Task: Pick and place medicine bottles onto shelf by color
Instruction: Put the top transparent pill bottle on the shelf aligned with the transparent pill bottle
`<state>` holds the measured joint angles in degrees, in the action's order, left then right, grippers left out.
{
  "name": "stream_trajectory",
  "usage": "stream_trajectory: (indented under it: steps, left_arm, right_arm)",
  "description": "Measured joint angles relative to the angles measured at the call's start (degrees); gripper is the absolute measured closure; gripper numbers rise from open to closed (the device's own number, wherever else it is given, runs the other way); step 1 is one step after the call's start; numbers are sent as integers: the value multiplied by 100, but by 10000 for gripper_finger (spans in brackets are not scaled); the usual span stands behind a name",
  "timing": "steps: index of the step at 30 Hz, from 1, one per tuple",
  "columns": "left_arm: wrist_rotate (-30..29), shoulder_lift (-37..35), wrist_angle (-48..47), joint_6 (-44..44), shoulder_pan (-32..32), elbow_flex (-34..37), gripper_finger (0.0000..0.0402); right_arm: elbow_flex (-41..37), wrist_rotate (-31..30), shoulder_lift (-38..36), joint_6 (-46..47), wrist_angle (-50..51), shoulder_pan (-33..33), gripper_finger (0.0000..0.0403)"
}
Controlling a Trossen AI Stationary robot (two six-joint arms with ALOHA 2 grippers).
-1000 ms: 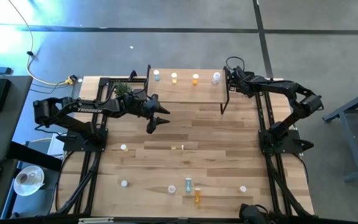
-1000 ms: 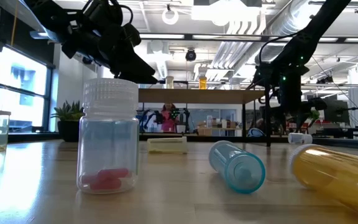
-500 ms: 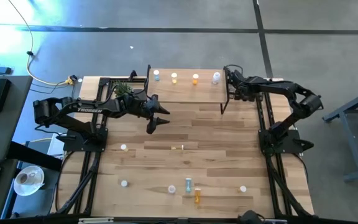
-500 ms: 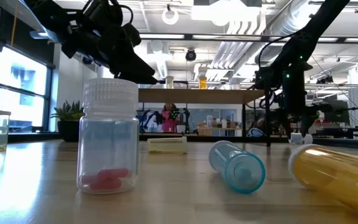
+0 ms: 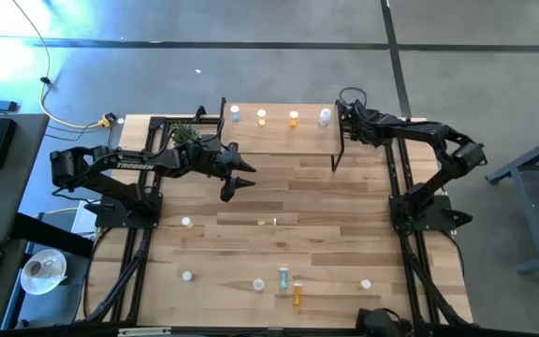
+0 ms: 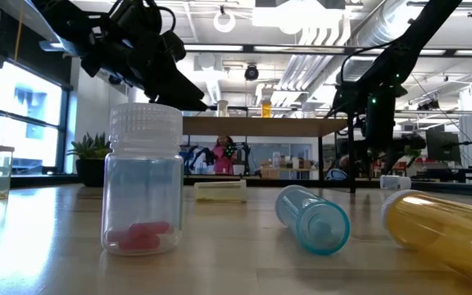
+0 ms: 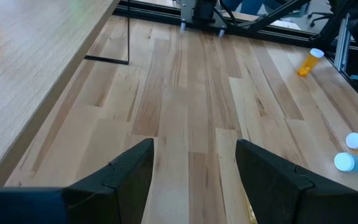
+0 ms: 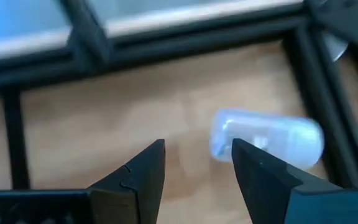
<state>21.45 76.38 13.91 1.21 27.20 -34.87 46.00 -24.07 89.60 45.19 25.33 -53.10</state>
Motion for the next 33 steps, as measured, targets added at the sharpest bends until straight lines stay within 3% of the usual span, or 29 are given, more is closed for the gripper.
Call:
stream_trajectory:
  steps: [16,33]
  left_arm:
    - [2,0,-9,90,0,2,186]
    - [2,0,-55,142,0,2,186]
  right_arm:
    - [2,-757,2,473,-176,-101,226]
    - [364,-326,2,-187,1193,-48,226]
